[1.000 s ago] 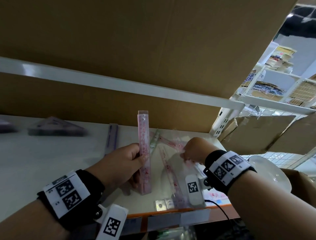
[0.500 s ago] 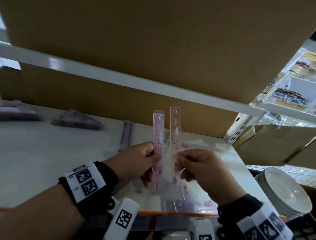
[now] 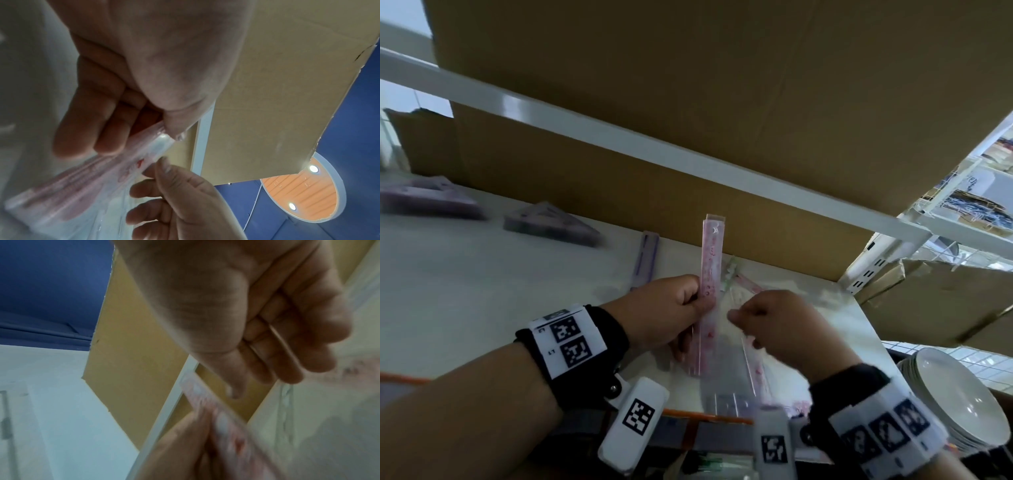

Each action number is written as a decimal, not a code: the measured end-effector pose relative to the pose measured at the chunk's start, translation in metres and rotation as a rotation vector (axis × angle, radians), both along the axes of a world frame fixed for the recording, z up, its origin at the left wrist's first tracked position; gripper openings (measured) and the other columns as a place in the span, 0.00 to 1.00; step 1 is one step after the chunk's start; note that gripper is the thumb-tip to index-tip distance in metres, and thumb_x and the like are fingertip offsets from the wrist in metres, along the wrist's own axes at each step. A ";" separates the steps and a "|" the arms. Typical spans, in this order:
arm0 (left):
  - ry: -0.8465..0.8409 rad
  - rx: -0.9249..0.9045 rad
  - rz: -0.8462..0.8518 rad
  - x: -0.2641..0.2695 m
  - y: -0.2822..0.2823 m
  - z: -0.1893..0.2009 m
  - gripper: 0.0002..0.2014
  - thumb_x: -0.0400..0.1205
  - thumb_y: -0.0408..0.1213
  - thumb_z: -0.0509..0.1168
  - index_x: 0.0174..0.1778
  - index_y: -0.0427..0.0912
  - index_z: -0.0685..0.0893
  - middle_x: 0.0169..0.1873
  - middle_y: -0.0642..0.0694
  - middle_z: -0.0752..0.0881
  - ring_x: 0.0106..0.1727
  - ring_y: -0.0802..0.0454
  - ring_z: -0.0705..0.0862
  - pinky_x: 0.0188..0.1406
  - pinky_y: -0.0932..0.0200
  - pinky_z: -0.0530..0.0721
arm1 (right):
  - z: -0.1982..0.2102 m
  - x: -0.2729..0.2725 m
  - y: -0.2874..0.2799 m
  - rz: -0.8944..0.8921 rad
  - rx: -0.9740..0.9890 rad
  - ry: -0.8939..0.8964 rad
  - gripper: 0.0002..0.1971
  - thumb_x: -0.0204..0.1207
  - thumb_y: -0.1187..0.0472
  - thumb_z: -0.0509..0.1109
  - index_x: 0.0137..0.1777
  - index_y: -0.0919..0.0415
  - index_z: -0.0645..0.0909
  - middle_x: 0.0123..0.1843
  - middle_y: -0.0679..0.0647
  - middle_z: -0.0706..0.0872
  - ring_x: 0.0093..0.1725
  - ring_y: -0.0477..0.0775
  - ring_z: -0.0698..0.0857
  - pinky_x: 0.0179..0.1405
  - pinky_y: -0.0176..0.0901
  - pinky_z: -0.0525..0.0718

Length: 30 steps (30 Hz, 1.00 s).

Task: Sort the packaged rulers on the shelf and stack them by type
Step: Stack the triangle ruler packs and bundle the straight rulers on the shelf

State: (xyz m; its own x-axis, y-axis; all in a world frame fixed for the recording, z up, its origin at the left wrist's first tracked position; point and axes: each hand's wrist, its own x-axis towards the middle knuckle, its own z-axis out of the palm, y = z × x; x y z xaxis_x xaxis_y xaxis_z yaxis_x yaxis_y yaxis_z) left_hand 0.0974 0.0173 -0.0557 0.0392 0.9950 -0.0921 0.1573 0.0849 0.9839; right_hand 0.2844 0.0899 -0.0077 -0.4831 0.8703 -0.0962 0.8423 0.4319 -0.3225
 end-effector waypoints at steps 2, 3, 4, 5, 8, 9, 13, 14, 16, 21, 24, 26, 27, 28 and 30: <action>0.009 -0.024 -0.001 -0.001 0.000 0.000 0.07 0.86 0.53 0.61 0.46 0.60 0.83 0.31 0.37 0.89 0.27 0.42 0.87 0.24 0.49 0.87 | 0.002 0.007 0.019 -0.009 -0.009 -0.249 0.27 0.73 0.35 0.70 0.29 0.61 0.80 0.27 0.51 0.82 0.26 0.48 0.81 0.30 0.42 0.80; 0.012 -0.027 -0.004 -0.001 0.000 -0.001 0.07 0.86 0.53 0.61 0.46 0.60 0.82 0.32 0.37 0.89 0.27 0.41 0.87 0.25 0.47 0.88 | 0.001 0.008 0.025 -0.010 -0.008 -0.373 0.29 0.71 0.32 0.71 0.28 0.59 0.76 0.27 0.49 0.79 0.26 0.46 0.79 0.28 0.41 0.76; 0.018 -0.021 -0.007 -0.001 0.001 -0.001 0.07 0.86 0.53 0.61 0.45 0.60 0.82 0.31 0.37 0.89 0.27 0.42 0.87 0.25 0.47 0.88 | -0.002 0.008 0.027 -0.010 -0.002 -0.473 0.29 0.68 0.30 0.71 0.28 0.57 0.74 0.28 0.47 0.78 0.27 0.45 0.78 0.29 0.40 0.75; 0.027 -0.012 -0.009 -0.001 0.001 -0.002 0.08 0.86 0.52 0.61 0.45 0.60 0.82 0.30 0.39 0.89 0.26 0.42 0.87 0.25 0.48 0.87 | -0.006 0.007 0.029 -0.011 0.003 -0.535 0.29 0.65 0.29 0.72 0.29 0.55 0.72 0.29 0.46 0.78 0.29 0.44 0.78 0.30 0.40 0.75; 0.064 0.007 -0.019 -0.002 0.002 -0.002 0.08 0.87 0.52 0.60 0.43 0.59 0.81 0.28 0.41 0.88 0.25 0.44 0.87 0.25 0.48 0.87 | -0.013 0.002 0.032 -0.013 -0.035 -0.559 0.25 0.63 0.33 0.77 0.32 0.54 0.74 0.31 0.46 0.81 0.30 0.44 0.79 0.30 0.40 0.77; 0.084 0.008 -0.024 -0.002 0.003 -0.001 0.08 0.87 0.52 0.60 0.44 0.58 0.81 0.28 0.41 0.89 0.25 0.45 0.88 0.25 0.49 0.88 | -0.013 -0.001 0.034 -0.025 -0.076 -0.534 0.23 0.63 0.37 0.78 0.33 0.55 0.77 0.30 0.47 0.83 0.28 0.44 0.81 0.27 0.39 0.79; 0.129 0.003 -0.048 -0.003 0.003 0.001 0.08 0.87 0.52 0.59 0.47 0.56 0.79 0.28 0.43 0.89 0.26 0.47 0.89 0.25 0.52 0.88 | -0.014 -0.002 0.038 -0.146 -0.265 -0.339 0.13 0.59 0.49 0.78 0.32 0.60 0.86 0.25 0.49 0.88 0.26 0.46 0.88 0.25 0.35 0.87; 0.123 -0.001 -0.054 -0.003 0.003 0.002 0.07 0.87 0.52 0.59 0.48 0.56 0.79 0.29 0.42 0.89 0.26 0.46 0.89 0.25 0.50 0.89 | -0.015 -0.001 0.038 -0.166 -0.285 -0.309 0.13 0.58 0.50 0.77 0.32 0.61 0.87 0.25 0.49 0.89 0.28 0.47 0.89 0.27 0.37 0.89; 0.106 -0.016 -0.059 -0.003 0.003 0.002 0.07 0.87 0.52 0.59 0.49 0.57 0.79 0.29 0.40 0.89 0.27 0.45 0.89 0.24 0.49 0.88 | -0.016 -0.002 0.038 -0.178 -0.296 -0.290 0.12 0.57 0.52 0.75 0.31 0.61 0.87 0.27 0.49 0.90 0.30 0.48 0.91 0.29 0.40 0.90; 0.118 -0.027 -0.060 -0.003 0.003 0.001 0.06 0.87 0.53 0.59 0.49 0.59 0.78 0.28 0.44 0.89 0.26 0.47 0.89 0.21 0.53 0.87 | -0.018 -0.005 0.037 -0.112 -0.231 -0.357 0.10 0.65 0.55 0.72 0.31 0.63 0.85 0.25 0.51 0.88 0.26 0.48 0.89 0.30 0.40 0.90; 0.119 -0.045 -0.065 -0.004 0.003 0.001 0.06 0.87 0.52 0.59 0.48 0.59 0.78 0.28 0.44 0.89 0.26 0.47 0.89 0.21 0.54 0.86 | -0.015 -0.002 0.033 -0.037 0.018 -0.506 0.12 0.68 0.54 0.72 0.33 0.54 0.71 0.30 0.47 0.80 0.30 0.46 0.79 0.22 0.35 0.72; 0.118 -0.045 -0.062 -0.003 0.003 0.000 0.06 0.87 0.52 0.59 0.49 0.58 0.79 0.29 0.43 0.89 0.26 0.46 0.89 0.22 0.50 0.87 | -0.010 -0.002 0.030 -0.020 0.047 -0.561 0.14 0.69 0.55 0.72 0.34 0.53 0.67 0.33 0.46 0.76 0.33 0.48 0.77 0.22 0.35 0.69; 0.113 -0.045 -0.056 -0.003 0.003 0.000 0.06 0.87 0.51 0.59 0.49 0.58 0.79 0.30 0.42 0.90 0.27 0.45 0.89 0.24 0.48 0.88 | -0.008 -0.003 0.029 -0.017 0.028 -0.579 0.13 0.69 0.56 0.71 0.35 0.53 0.68 0.32 0.47 0.77 0.33 0.48 0.79 0.21 0.35 0.70; 0.110 -0.045 -0.050 -0.003 0.003 0.000 0.06 0.87 0.51 0.60 0.49 0.57 0.80 0.30 0.41 0.90 0.27 0.44 0.89 0.25 0.46 0.89 | -0.005 -0.004 0.029 -0.023 0.003 -0.588 0.11 0.68 0.57 0.71 0.35 0.55 0.70 0.32 0.48 0.79 0.32 0.48 0.80 0.21 0.35 0.71; 0.107 -0.039 -0.048 -0.002 0.004 -0.001 0.07 0.87 0.51 0.59 0.48 0.56 0.80 0.29 0.41 0.89 0.26 0.44 0.89 0.25 0.46 0.89 | -0.001 -0.007 0.029 -0.019 -0.014 -0.604 0.07 0.68 0.60 0.70 0.37 0.58 0.73 0.33 0.50 0.83 0.33 0.48 0.83 0.22 0.35 0.73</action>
State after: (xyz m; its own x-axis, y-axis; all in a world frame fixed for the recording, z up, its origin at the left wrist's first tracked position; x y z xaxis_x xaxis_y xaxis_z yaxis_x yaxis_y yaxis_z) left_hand 0.0950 0.0209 -0.0564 0.0748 0.9878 -0.1366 0.2660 0.1122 0.9574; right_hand 0.2774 0.1190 -0.0087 -0.3239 0.8749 -0.3602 0.8857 0.4142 0.2096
